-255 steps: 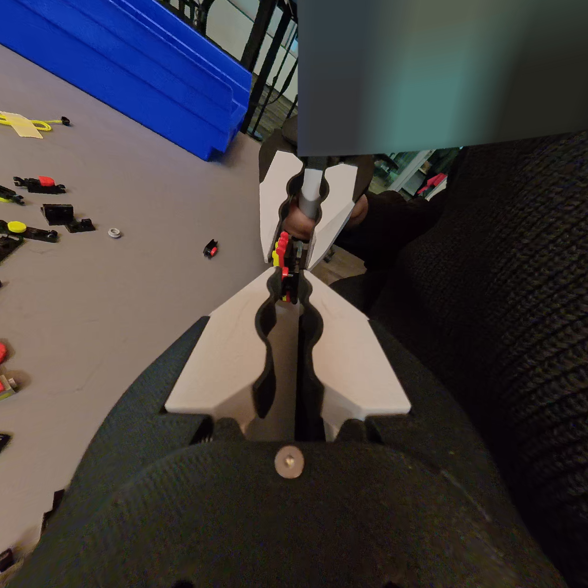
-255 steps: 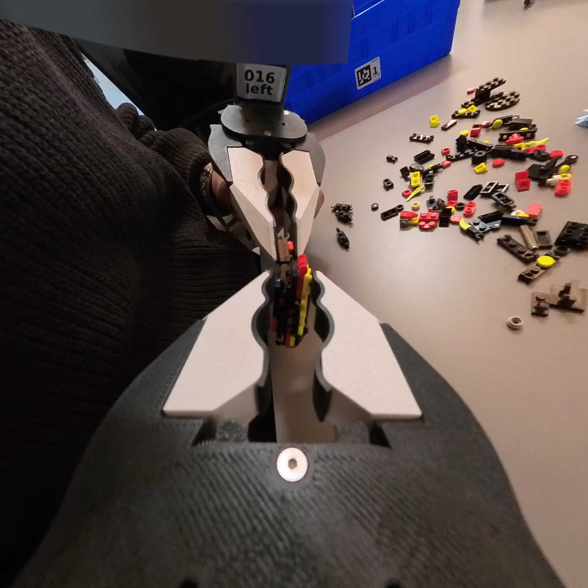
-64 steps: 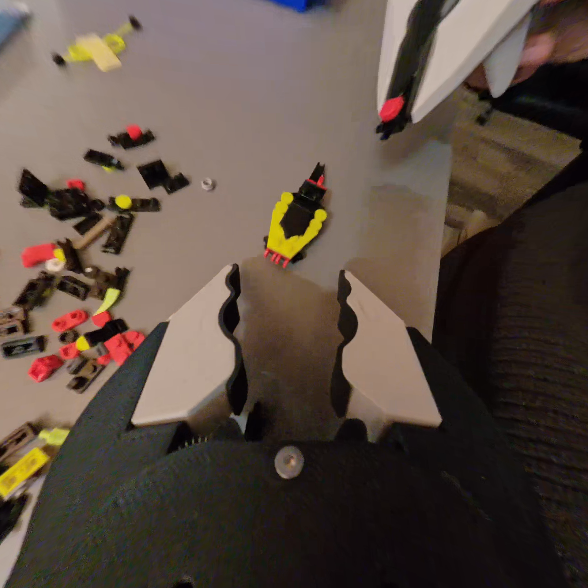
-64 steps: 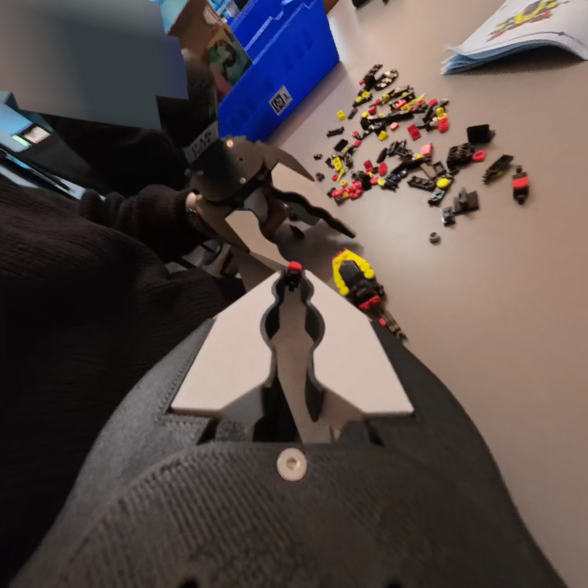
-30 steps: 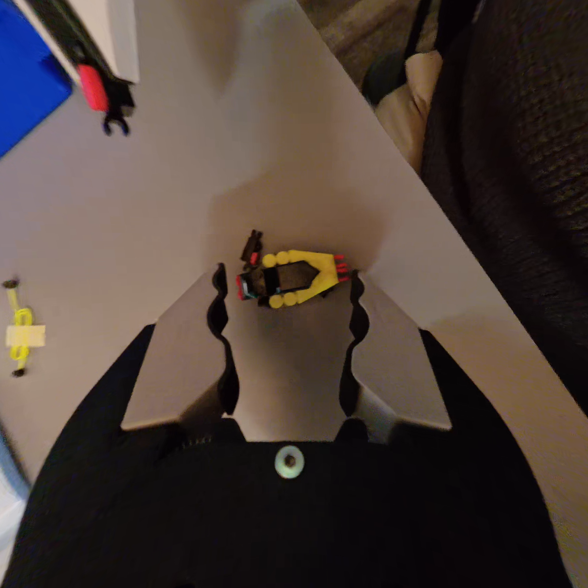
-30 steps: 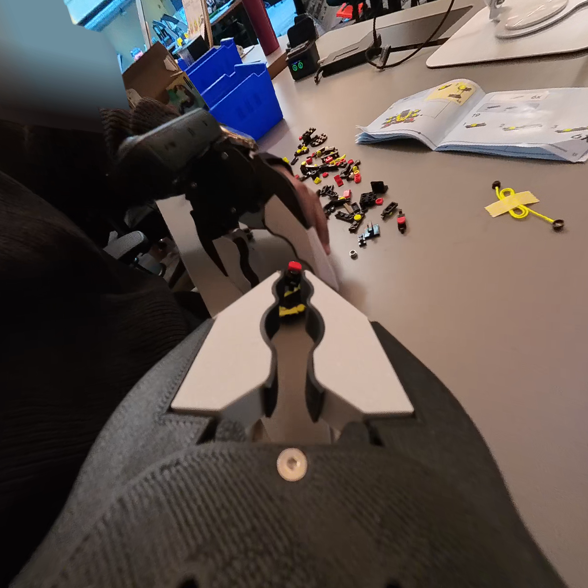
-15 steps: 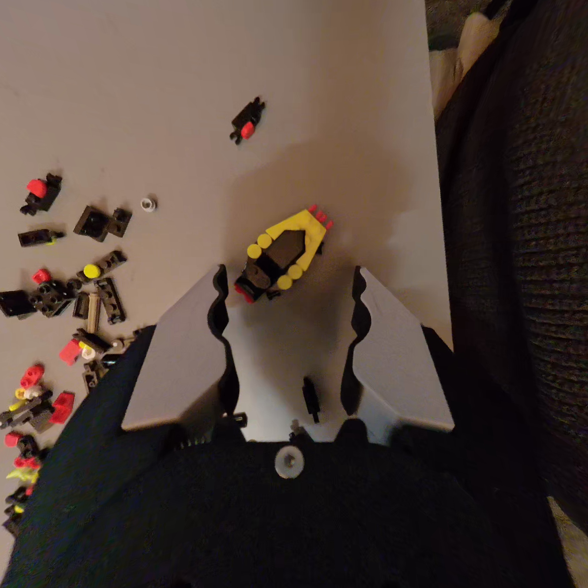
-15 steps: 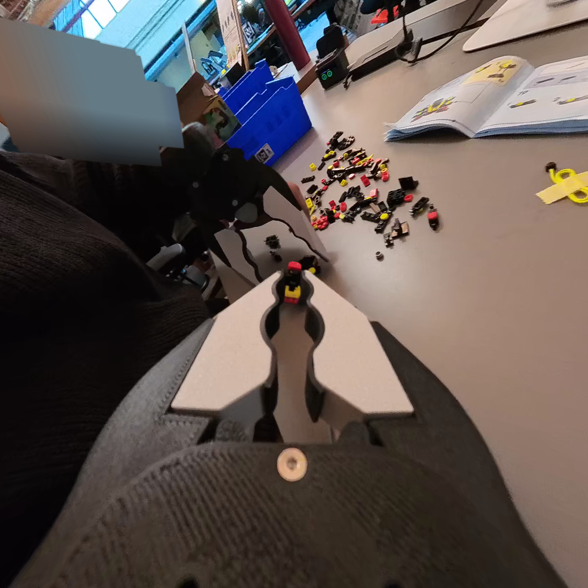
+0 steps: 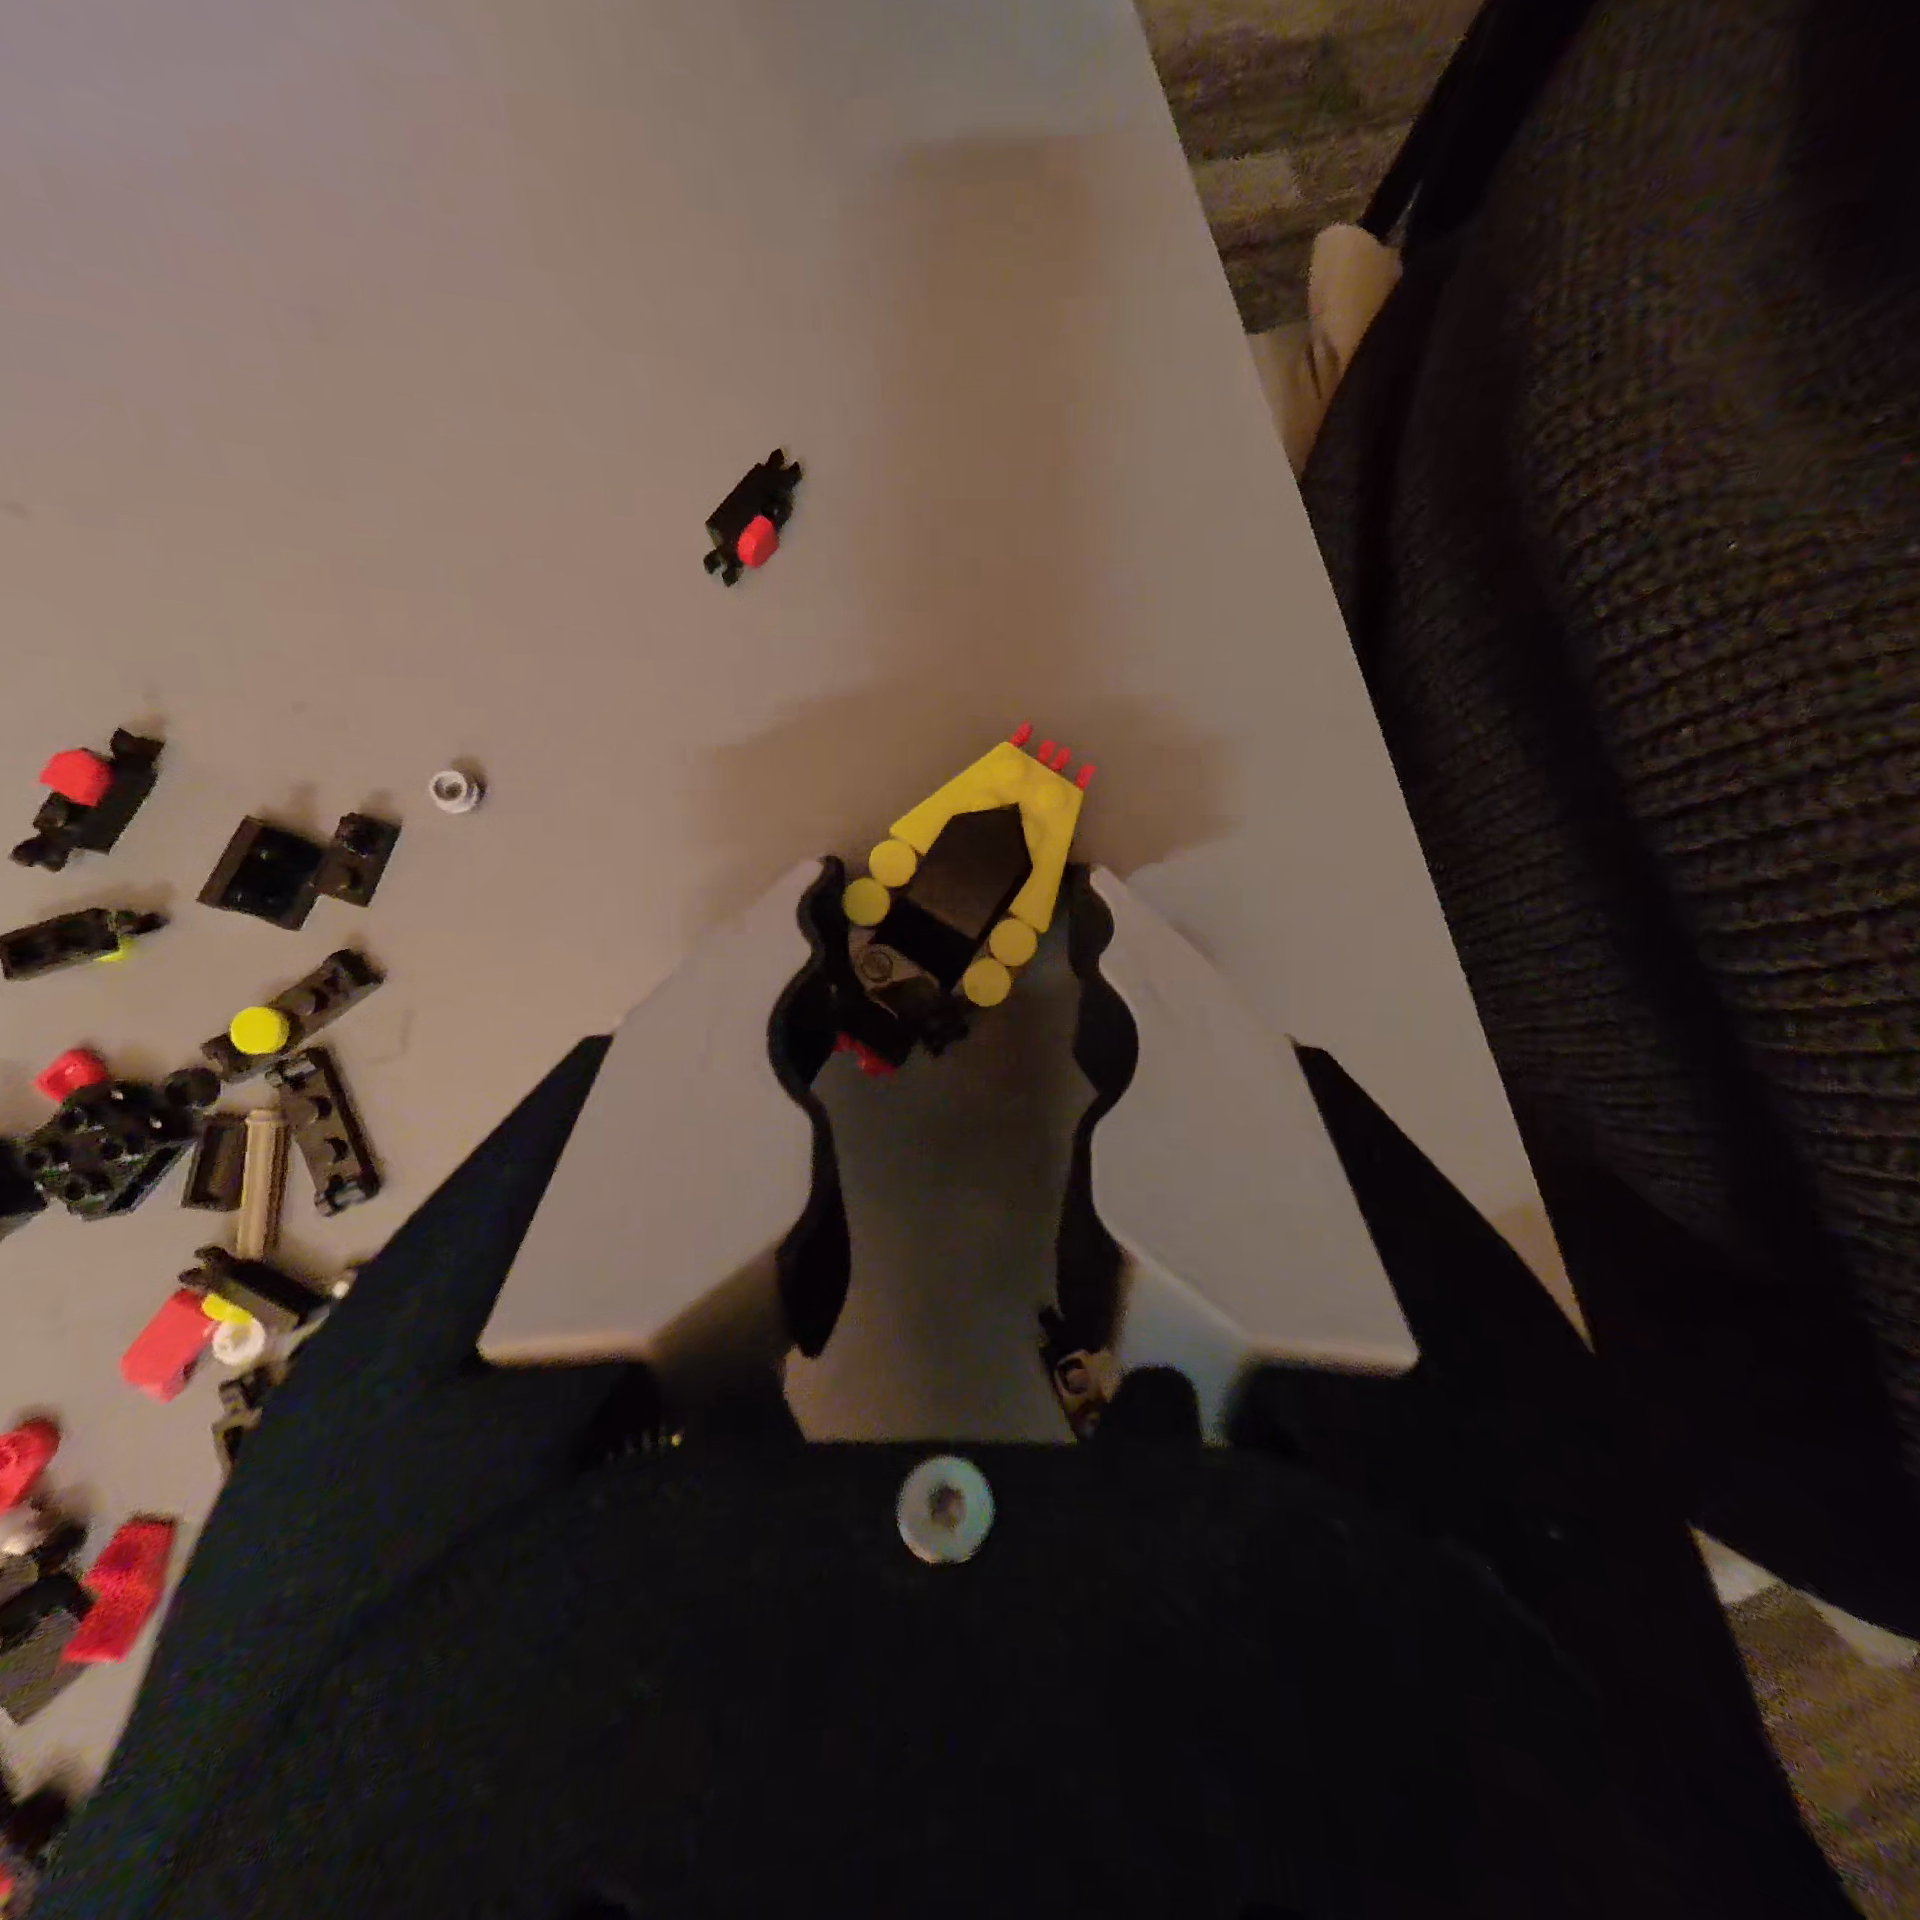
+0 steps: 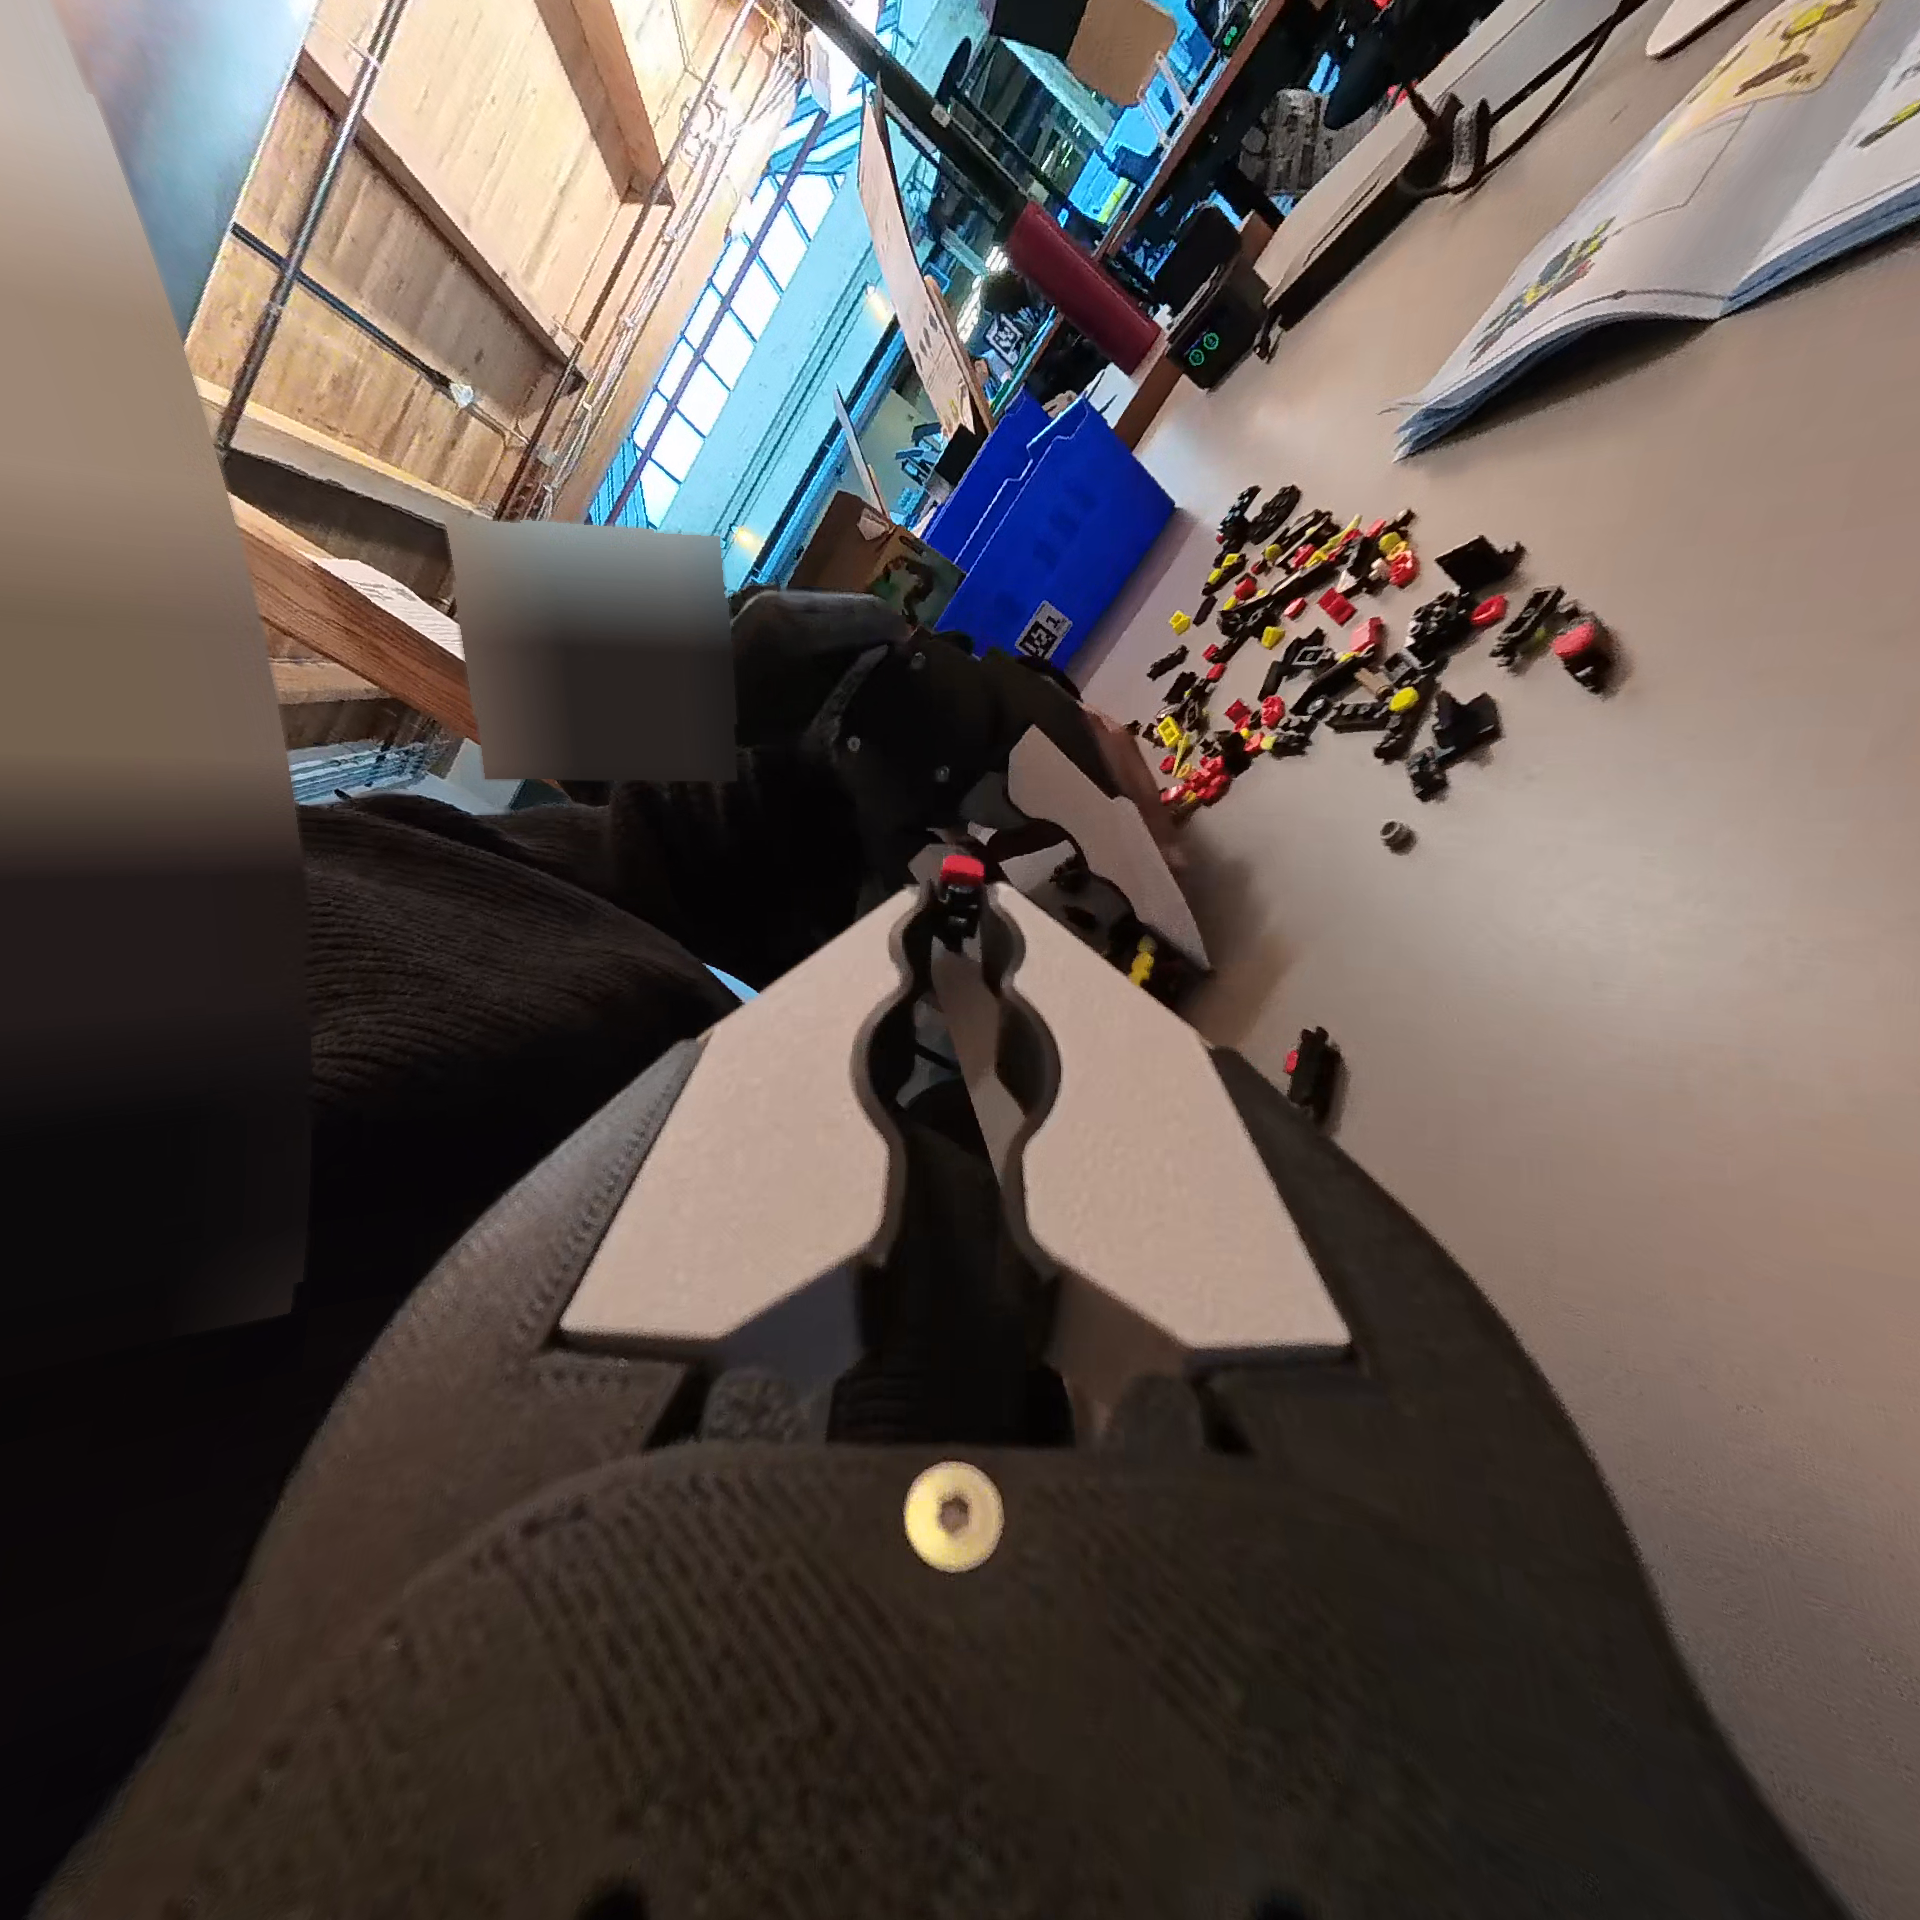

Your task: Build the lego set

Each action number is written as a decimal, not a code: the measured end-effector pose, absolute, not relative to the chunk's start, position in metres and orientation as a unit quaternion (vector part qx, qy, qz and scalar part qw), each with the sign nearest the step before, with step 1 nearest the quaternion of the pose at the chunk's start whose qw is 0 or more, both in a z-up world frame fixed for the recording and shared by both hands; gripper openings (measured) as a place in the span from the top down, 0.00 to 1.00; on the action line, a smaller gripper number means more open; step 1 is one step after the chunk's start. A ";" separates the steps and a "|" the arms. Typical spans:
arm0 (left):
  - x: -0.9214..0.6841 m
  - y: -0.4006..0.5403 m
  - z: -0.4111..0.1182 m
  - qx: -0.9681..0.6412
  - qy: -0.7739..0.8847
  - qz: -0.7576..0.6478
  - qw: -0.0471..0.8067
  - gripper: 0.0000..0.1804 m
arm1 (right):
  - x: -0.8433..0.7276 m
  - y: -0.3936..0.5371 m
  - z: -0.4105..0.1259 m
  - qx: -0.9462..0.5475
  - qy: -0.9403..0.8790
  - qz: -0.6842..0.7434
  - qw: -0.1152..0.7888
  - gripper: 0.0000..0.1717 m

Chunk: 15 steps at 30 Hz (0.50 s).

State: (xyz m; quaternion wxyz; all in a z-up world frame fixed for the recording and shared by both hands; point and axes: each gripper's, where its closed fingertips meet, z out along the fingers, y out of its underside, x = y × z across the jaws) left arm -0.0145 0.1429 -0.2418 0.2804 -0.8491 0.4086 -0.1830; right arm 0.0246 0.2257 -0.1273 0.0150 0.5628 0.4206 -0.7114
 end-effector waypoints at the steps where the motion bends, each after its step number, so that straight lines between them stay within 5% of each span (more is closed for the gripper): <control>1: -0.014 0.143 -0.238 -0.849 0.395 -0.194 0.291 0.76 | 0.025 0.224 -0.128 0.562 0.426 -0.709 0.015 0.96; 10: 0.014 0.124 -0.146 -0.746 0.167 -0.469 0.442 0.77 | 0.026 0.161 -0.123 0.498 0.485 -0.713 0.096 0.96; 15: 0.028 0.099 -0.138 -0.712 0.125 -0.535 0.437 0.77 | 0.032 0.117 -0.131 0.465 0.533 -0.690 0.152 0.96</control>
